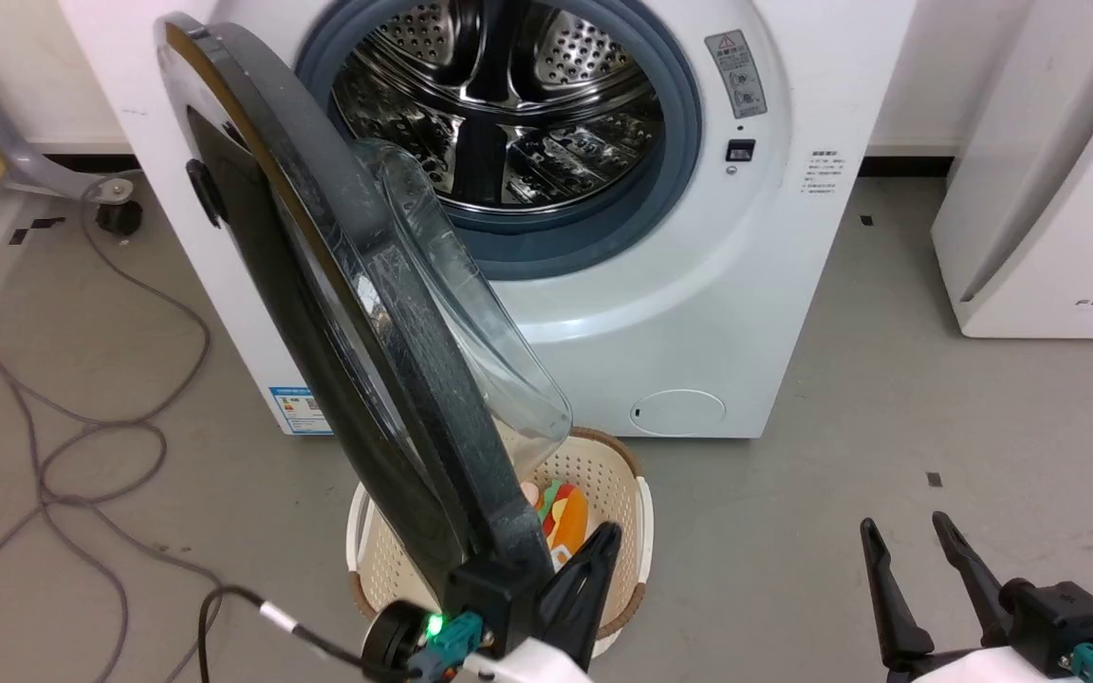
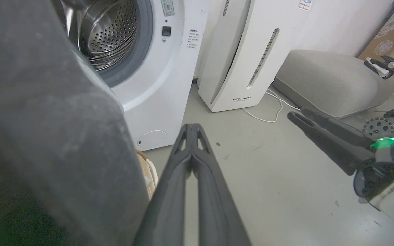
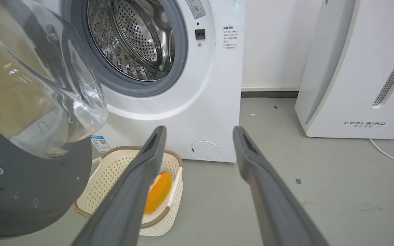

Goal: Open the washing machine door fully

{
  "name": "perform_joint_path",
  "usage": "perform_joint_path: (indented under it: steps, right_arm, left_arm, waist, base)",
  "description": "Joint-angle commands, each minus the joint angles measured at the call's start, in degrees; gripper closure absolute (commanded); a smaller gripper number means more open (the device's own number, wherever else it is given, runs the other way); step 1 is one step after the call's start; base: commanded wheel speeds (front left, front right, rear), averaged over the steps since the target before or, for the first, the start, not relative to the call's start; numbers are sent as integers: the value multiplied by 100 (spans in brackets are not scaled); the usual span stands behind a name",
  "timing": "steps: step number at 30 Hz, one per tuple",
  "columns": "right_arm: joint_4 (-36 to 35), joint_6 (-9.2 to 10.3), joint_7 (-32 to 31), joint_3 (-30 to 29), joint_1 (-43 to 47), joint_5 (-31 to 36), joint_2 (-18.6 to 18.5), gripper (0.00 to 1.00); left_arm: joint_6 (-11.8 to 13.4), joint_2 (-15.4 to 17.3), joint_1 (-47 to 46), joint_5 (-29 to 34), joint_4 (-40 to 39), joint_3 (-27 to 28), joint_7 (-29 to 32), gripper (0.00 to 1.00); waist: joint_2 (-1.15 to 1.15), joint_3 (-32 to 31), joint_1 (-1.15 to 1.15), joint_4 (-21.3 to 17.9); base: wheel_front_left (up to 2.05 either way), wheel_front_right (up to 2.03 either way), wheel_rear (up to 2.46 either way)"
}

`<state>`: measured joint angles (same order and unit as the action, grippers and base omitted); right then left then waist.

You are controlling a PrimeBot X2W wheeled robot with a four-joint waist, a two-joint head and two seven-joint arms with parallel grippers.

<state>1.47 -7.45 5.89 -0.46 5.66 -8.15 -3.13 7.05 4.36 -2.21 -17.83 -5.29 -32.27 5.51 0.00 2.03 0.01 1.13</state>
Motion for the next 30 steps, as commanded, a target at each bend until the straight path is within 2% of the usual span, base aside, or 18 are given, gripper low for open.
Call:
perform_joint_path:
  steps: [1,12,30]
  right_arm:
    - [13,-3,15,-1,29,-24,25,0]
    - [-31,-3,-42,-37,164,6,25,0]
    - [-173,-3,-98,-95,231,-7,25,0]
  left_arm:
    - [73,61,144,7,-41,41,31,100]
    - [362,230,569,27,-347,148,38,100]
    - [912,414,1059,41,-1100,584,-124,100]
  waist:
    - [0,-26,-1,26]
    - [0,-184,-1,318]
    - [0,-225,-1,1175]
  base:
    - [0,0,0]
    - [0,0,0]
    - [0,0,0]
